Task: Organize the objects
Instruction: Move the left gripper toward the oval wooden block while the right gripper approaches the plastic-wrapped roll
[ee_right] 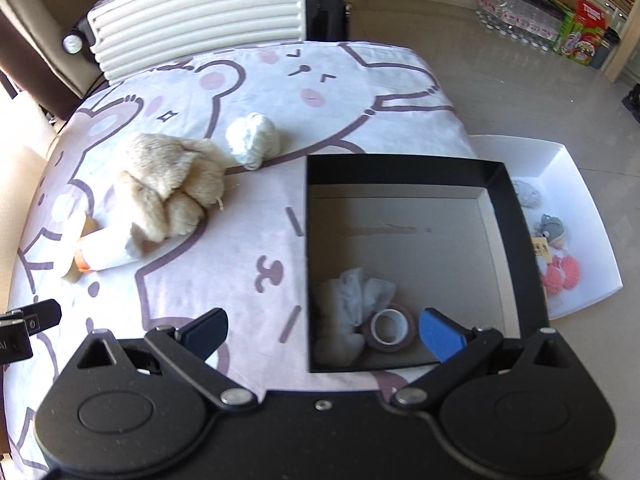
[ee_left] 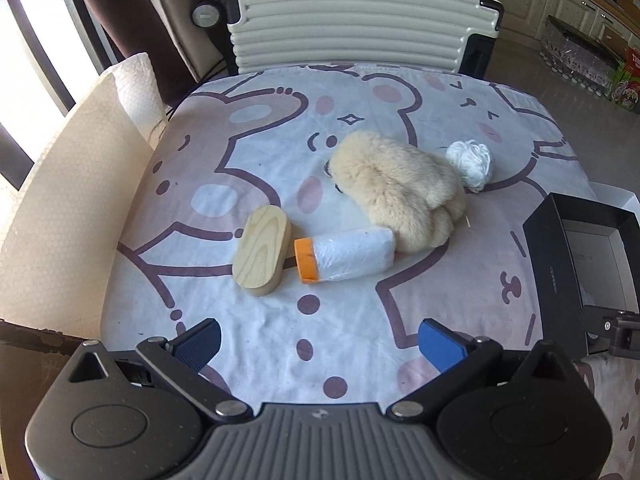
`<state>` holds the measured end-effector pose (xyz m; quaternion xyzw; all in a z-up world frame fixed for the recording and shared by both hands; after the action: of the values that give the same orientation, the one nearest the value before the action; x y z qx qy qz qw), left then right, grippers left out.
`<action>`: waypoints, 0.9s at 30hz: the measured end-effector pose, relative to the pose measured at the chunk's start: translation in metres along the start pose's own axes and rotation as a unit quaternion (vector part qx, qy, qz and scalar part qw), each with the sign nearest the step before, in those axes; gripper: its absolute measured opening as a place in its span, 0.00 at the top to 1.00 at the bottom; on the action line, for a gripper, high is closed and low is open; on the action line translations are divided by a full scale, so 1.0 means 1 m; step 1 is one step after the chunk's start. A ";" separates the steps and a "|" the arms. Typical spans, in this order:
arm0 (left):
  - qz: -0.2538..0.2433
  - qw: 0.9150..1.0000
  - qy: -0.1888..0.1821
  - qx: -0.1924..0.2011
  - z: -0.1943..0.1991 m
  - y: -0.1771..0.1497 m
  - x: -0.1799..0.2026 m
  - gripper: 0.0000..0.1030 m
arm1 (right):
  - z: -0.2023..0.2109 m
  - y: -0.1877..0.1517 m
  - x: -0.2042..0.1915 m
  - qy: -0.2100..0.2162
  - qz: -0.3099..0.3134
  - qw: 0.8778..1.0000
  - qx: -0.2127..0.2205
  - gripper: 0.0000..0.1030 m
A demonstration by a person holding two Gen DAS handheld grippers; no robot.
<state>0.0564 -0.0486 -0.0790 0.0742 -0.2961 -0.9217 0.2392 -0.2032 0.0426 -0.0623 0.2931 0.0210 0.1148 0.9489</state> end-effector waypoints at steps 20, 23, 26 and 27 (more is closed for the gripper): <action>0.032 0.998 0.039 0.030 0.022 -0.010 -0.068 0.00 | 0.020 0.012 -0.069 0.035 0.035 0.998 0.048 0.00; 0.038 0.997 0.040 0.046 0.025 -0.009 -0.073 0.00 | 0.023 0.014 -0.074 0.033 0.036 0.997 0.062 0.00; 0.042 0.997 0.039 0.059 0.028 -0.008 -0.076 0.00 | 0.026 0.015 -0.077 0.040 0.036 0.995 0.080 0.00; 0.044 0.996 0.038 0.064 0.029 -0.007 -0.077 0.00 | 0.028 0.016 -0.078 0.044 0.034 0.995 0.087 0.00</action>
<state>0.1129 0.0088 -0.0602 0.1111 -0.3480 -0.8862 0.2850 -0.2796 0.0221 -0.0322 0.3694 0.0620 0.1578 0.9137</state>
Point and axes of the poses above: each gripper's, at about its wrist camera, not at the fingertips, and z roughly against the way its jaws point, x to its right, y to its top, the point moved 2 cm from there along -z, roughly the way its jaws point, and after that the axes turned 9 degrees about x, right-handed, at the moved point
